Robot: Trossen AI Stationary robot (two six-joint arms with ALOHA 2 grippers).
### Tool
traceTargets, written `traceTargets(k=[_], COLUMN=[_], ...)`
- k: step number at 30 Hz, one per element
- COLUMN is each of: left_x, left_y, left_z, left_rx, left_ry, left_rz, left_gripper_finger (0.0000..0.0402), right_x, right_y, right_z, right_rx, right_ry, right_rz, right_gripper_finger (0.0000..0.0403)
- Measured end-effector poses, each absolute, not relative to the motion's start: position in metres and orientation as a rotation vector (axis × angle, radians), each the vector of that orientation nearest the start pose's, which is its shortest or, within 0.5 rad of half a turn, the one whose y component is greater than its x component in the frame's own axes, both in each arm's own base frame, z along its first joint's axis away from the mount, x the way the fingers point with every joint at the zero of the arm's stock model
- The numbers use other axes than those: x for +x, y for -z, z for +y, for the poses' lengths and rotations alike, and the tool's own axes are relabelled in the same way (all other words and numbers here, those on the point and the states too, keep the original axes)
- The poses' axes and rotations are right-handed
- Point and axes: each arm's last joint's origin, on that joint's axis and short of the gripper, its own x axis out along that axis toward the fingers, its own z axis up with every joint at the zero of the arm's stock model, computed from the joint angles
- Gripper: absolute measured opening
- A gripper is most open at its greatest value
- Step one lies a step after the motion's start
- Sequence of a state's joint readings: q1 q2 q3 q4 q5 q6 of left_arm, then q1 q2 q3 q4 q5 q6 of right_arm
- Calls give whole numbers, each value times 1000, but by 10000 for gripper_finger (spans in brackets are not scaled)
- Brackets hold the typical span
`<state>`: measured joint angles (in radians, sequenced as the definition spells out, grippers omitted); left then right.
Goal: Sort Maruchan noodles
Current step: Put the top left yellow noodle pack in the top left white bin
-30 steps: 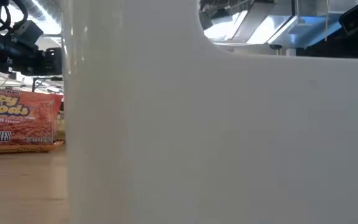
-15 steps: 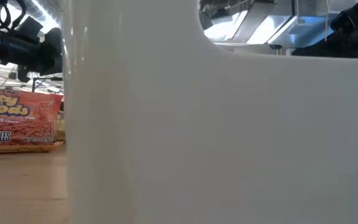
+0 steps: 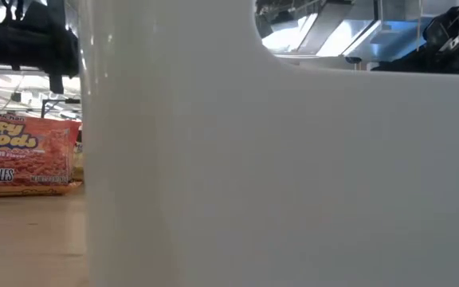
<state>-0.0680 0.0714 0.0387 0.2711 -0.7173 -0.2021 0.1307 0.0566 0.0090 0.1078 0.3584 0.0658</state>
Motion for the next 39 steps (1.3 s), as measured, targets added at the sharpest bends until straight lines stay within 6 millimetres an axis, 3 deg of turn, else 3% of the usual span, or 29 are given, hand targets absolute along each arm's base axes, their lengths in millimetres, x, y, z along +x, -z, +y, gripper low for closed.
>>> traceTargets(k=[9,19,30,39], left_x=[103,126,127,122], left_y=[-217,-237,-261,-286], left_z=[24,48,92,138], left_rx=[-238,-154,-229,-406], left_ry=[-650,-815,-872,-912], left_rz=[-240,32,324,452], left_gripper_finger=[1,3,3,4], right_x=[101,109,112,113], right_y=[-171,-164,-168,-165], right_z=[-1,-27,-59,-66], right_rx=[70,28,6,40], right_ry=[280,454,502,452], right_rz=[-45,42,62,115], right_gripper_finger=[1,1,1,1])
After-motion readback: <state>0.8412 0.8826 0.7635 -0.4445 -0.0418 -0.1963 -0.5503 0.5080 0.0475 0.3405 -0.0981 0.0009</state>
